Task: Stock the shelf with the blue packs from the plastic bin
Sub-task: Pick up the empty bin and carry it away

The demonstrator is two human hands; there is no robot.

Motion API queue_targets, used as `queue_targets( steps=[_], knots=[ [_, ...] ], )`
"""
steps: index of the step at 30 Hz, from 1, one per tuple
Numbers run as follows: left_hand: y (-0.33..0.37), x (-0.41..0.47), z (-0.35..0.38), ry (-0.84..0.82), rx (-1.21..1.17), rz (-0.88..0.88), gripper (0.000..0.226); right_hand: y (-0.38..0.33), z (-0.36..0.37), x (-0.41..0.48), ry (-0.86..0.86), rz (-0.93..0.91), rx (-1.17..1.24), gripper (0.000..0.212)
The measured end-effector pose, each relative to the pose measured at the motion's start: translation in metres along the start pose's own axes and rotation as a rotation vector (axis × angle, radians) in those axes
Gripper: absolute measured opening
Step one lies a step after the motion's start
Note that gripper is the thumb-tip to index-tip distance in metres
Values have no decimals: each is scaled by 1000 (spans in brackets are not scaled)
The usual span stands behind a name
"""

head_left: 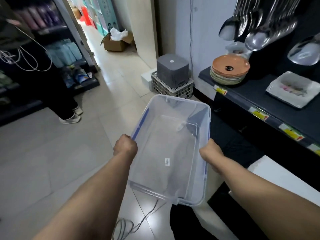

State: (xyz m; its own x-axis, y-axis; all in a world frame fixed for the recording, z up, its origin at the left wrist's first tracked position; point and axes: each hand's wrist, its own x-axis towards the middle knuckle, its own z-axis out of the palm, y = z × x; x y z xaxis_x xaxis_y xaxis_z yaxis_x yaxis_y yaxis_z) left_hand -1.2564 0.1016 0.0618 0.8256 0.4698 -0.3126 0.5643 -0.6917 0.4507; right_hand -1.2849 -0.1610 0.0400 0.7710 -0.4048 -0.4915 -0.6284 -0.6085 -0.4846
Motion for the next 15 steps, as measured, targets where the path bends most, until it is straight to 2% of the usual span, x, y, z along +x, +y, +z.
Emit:
queue_targets(
  steps=[3, 7, 15],
  knots=[
    [19, 46, -8, 10, 5, -4, 26, -39, 6, 36, -59, 19, -9, 38],
    [54, 112, -14, 18, 2, -10, 24, -90, 14, 98, -39, 21, 44, 49],
    [118, 217, -39, 22, -54, -33, 23, -193, 4, 191, -52, -17, 70, 40]
  ],
)
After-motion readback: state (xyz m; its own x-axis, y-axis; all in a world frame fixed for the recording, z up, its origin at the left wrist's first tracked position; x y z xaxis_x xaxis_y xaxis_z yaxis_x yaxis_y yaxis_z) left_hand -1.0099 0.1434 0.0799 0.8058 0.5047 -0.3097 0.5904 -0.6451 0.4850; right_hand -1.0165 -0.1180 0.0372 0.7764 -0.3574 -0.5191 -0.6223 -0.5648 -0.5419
